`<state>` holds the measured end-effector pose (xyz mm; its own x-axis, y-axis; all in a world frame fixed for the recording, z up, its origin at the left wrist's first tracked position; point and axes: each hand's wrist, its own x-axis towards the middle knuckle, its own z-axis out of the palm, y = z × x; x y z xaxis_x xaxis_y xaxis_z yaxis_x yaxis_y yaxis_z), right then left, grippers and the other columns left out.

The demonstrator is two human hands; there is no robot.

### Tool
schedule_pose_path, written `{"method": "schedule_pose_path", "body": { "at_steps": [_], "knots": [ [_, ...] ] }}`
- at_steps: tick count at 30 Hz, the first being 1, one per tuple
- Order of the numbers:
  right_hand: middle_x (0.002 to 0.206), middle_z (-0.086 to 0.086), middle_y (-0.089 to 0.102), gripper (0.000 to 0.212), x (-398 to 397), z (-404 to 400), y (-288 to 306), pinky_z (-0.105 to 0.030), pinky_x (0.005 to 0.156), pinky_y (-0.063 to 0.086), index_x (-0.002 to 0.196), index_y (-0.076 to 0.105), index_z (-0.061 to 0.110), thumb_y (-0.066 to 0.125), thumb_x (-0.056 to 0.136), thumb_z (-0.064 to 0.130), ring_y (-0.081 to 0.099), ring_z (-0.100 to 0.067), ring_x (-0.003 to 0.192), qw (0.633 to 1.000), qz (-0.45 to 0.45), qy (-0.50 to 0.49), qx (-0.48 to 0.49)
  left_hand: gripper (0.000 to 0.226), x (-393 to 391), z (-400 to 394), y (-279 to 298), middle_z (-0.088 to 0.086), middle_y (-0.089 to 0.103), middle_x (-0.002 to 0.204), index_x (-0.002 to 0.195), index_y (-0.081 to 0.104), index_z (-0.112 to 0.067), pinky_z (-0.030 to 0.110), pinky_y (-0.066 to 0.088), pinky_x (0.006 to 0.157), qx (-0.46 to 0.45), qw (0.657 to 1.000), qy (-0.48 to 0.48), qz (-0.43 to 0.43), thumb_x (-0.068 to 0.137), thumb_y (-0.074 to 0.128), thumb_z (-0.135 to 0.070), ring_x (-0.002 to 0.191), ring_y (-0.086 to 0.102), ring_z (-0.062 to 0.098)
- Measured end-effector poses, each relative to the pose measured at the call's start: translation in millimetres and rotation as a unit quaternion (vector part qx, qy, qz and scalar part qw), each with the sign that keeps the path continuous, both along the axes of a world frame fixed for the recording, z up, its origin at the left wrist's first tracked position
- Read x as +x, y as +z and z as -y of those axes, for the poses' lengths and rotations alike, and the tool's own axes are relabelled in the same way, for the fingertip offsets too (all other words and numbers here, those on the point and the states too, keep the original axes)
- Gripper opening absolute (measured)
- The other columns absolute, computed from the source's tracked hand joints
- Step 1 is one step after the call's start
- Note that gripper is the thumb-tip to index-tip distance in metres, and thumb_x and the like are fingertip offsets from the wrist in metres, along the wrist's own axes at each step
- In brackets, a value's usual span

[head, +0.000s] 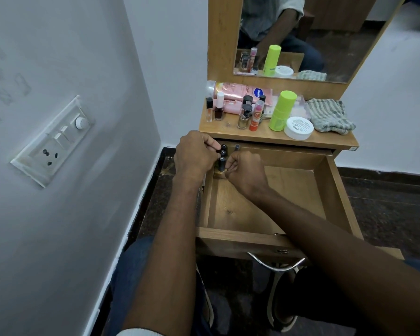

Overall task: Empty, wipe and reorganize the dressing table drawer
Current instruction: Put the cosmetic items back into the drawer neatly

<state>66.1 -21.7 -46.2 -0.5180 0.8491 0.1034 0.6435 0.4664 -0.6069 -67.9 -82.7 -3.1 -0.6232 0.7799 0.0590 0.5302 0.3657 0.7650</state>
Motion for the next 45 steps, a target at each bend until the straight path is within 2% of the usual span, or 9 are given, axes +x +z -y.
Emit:
{"method": "schedule_pose_path", "body": {
  "at_steps": [9, 12, 15, 19, 21, 24, 27, 36, 45],
  "knots": [
    [0.076, 0.008, 0.065, 0.032, 10.2, 1.2, 14.4, -0.042, 0.068, 0.062, 0.073, 0.061, 0.024, 0.089, 0.074, 0.009, 0.066, -0.01, 0.072, 0.999, -0.022, 0.004, 0.031, 0.025, 2.0, 1.3, 7.2, -0.017, 0.071, 0.078, 0.086, 0.082, -0.029, 0.025, 0.058, 0.074, 0.042, 0.999, -0.005, -0.019, 0.089, 0.074, -0.006, 0.074, 0.066, -0.001],
    [0.079, 0.011, 0.059, 0.03, 15.0, 4.7, 36.6, -0.033, 0.065, 0.055, 0.076, 0.059, 0.024, 0.088, 0.079, 0.02, 0.057, -0.007, 0.072, 0.993, -0.038, 0.02, 0.113, 0.02, 2.8, 1.7, 13.9, -0.018, 0.071, 0.08, 0.094, 0.083, -0.026, 0.011, 0.048, 0.067, 0.072, 0.997, -0.008, -0.033, 0.092, 0.074, -0.009, 0.072, 0.064, -0.005],
    [0.078, 0.01, 0.062, 0.018, 14.5, -0.9, 70.2, -0.032, 0.063, 0.056, 0.085, 0.064, 0.022, 0.082, 0.085, 0.019, 0.058, -0.007, 0.07, 0.975, -0.087, 0.015, 0.203, 0.017, 5.5, 0.9, 17.3, -0.015, 0.076, 0.089, 0.097, 0.083, -0.028, 0.014, 0.053, 0.073, 0.113, 0.993, 0.003, -0.046, 0.094, 0.075, -0.013, 0.079, 0.069, -0.001],
    [0.081, 0.012, 0.067, 0.004, 12.6, -27.7, 121.3, -0.011, 0.064, 0.046, 0.09, 0.073, 0.022, 0.075, 0.089, 0.018, 0.059, -0.001, 0.071, 0.957, -0.152, -0.035, 0.243, 0.017, 7.6, 0.5, 19.5, -0.018, 0.075, 0.096, 0.101, 0.083, -0.029, 0.0, 0.038, 0.067, 0.121, 0.991, 0.005, -0.063, 0.096, 0.074, -0.016, 0.083, 0.065, -0.002],
    [0.081, 0.014, 0.067, 0.004, 5.9, -43.0, 138.7, -0.012, 0.068, 0.047, 0.09, 0.075, 0.023, 0.076, 0.087, 0.02, 0.06, -0.001, 0.074, 0.959, -0.136, -0.03, 0.247, 0.017, 8.0, -0.4, 20.3, -0.016, 0.077, 0.099, 0.103, 0.083, -0.029, 0.002, 0.037, 0.067, 0.124, 0.99, 0.016, -0.069, 0.096, 0.073, -0.016, 0.084, 0.064, -0.002],
    [0.087, 0.01, 0.072, 0.012, -15.4, -60.4, 149.4, -0.032, 0.08, 0.056, 0.092, 0.077, 0.023, 0.08, 0.081, 0.021, 0.064, -0.012, 0.091, 0.967, -0.085, 0.018, 0.238, 0.017, 11.0, -1.0, 22.5, -0.012, 0.078, 0.103, 0.106, 0.082, -0.026, 0.003, 0.037, 0.067, 0.131, 0.988, 0.032, -0.071, 0.098, 0.072, -0.016, 0.085, 0.063, 0.0],
    [0.098, 0.006, 0.075, 0.022, -35.4, -68.6, 148.2, -0.031, 0.082, 0.043, 0.1, 0.079, 0.022, 0.079, 0.077, 0.019, 0.055, -0.02, 0.108, 0.972, -0.007, 0.042, 0.231, 0.017, 14.1, -1.3, 24.9, -0.012, 0.077, 0.101, 0.104, 0.082, -0.026, 0.007, 0.039, 0.065, 0.135, 0.987, 0.045, -0.074, 0.098, 0.07, -0.015, 0.085, 0.063, 0.002],
    [0.098, 0.006, 0.078, 0.027, -55.4, -75.4, 128.3, -0.037, 0.096, 0.049, 0.103, 0.081, 0.024, 0.082, 0.076, 0.023, 0.066, -0.02, 0.105, 0.975, 0.019, 0.05, 0.215, 0.018, 15.7, -3.0, 26.8, -0.013, 0.078, 0.101, 0.104, 0.082, -0.027, 0.023, 0.049, 0.072, 0.146, 0.985, 0.064, -0.067, 0.097, 0.07, -0.016, 0.083, 0.062, 0.003],
    [0.088, 0.001, 0.077, 0.02, -60.8, -77.4, 124.6, -0.025, 0.07, 0.053, 0.093, 0.083, 0.015, 0.078, 0.075, 0.009, 0.069, -0.015, 0.082, 0.98, -0.016, 0.05, 0.193, 0.019, 16.1, -2.3, 27.1, -0.015, 0.077, 0.096, 0.103, 0.081, -0.031, 0.023, 0.048, 0.069, 0.143, 0.986, 0.064, -0.065, 0.096, 0.069, -0.017, 0.08, 0.066, 0.007]
  ]
}}
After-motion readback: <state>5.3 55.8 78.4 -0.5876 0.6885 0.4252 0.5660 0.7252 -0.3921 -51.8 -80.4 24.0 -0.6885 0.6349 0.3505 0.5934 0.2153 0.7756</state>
